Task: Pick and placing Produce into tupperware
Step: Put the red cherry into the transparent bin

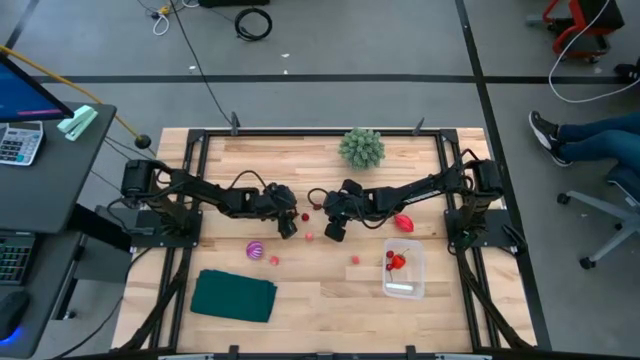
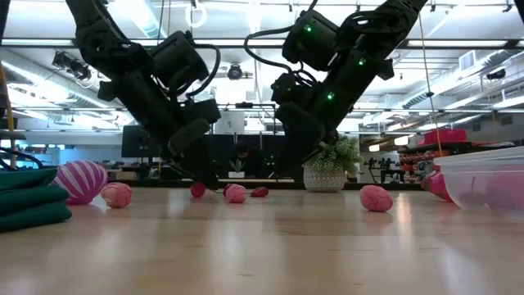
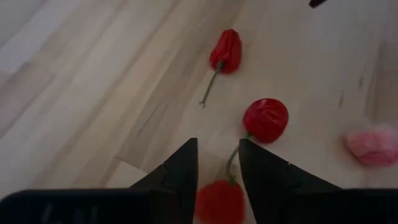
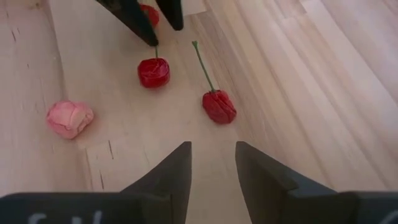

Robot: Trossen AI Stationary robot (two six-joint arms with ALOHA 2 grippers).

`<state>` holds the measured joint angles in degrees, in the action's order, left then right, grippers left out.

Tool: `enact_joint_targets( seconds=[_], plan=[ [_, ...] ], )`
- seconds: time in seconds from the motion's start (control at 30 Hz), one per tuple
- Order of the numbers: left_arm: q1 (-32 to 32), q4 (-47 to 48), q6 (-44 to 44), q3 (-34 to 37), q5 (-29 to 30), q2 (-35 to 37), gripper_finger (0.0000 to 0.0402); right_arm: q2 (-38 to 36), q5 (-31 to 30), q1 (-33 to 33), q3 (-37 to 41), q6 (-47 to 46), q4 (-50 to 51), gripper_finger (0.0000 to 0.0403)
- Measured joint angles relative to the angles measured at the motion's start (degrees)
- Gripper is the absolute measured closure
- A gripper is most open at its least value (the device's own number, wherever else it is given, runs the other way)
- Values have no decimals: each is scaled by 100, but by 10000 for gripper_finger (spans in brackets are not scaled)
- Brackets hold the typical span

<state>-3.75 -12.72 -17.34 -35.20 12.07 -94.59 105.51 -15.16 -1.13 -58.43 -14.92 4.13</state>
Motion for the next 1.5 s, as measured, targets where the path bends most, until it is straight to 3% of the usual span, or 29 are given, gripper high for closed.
enact_joint_targets(
  seconds=[0.43,0.7,0.9,1.23,1.5],
  plan=[
    [2,-95,11,2,-6,7,392,0,0,0,0,0,6,270],
    [85,-754,197,2,-6,7,395,-202,65,7,0,7,342,270],
    [359,-1243,262,-202,-42,7,396,-1419,49,75,0,-599,1797,270],
    [909,-1278,1561,-1926,-271,-136,397,-3008,-966,1156,-2,-2173,3996,270],
    [1058,-1001,2207,-3865,-814,-1522,398,-3441,-1220,1678,0,-2576,4560,270]
  ],
)
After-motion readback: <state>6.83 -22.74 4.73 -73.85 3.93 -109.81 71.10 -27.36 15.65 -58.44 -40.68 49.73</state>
